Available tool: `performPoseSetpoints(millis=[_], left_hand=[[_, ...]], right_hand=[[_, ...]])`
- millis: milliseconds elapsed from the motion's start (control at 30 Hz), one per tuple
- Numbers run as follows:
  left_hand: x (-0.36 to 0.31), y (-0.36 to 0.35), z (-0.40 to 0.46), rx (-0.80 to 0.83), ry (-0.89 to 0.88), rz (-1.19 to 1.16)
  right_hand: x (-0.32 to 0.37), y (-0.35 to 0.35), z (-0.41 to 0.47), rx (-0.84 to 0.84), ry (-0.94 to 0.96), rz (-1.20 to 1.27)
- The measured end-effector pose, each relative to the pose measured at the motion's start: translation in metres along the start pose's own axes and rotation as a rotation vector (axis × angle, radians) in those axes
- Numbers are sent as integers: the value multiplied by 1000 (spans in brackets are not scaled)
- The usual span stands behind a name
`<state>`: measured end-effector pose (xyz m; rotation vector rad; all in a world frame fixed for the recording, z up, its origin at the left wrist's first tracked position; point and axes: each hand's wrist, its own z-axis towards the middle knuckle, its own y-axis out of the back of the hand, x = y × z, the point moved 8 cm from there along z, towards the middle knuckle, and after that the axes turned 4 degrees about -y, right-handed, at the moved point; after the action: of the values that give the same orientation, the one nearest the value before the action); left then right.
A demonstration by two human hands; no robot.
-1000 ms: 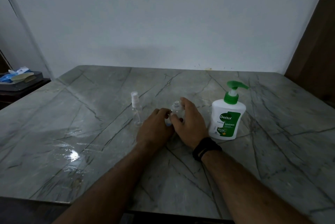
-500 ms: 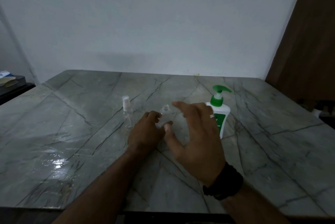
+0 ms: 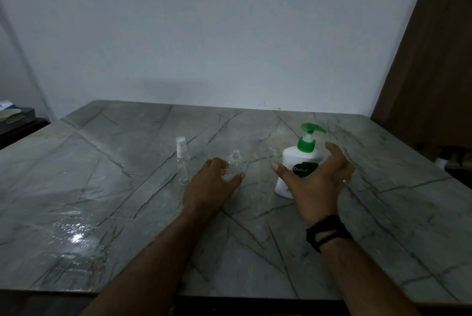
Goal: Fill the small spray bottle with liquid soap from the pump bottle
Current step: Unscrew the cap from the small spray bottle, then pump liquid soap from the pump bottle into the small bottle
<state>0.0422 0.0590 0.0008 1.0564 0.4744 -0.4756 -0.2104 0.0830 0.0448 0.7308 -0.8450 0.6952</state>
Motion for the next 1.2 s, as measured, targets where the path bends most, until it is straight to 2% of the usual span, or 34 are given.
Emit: performPoseSetpoints(millis=[400,467,633,767,867,1033,1200], left_hand=[[1,0,1,-16,-6,-4],[2,-1,2,-23,3,2],[2,-4,3,11,8,16],[0,-4,2,27,-3,16],[-2,-1,1,21,-4,16],[-4,-1,-1,41,8,23],[-6,-2,-2,83,3,31]], right_hand=[[-1,-39,30,12,119,37],[-1,-46,33,107,143,98],[3,-71,38,486,107,289],[11,-80,43,600,153,239],[14,-80,43,690,148,339],[8,-71,46,617,152,383],[-7,-62,54,594,61,435]])
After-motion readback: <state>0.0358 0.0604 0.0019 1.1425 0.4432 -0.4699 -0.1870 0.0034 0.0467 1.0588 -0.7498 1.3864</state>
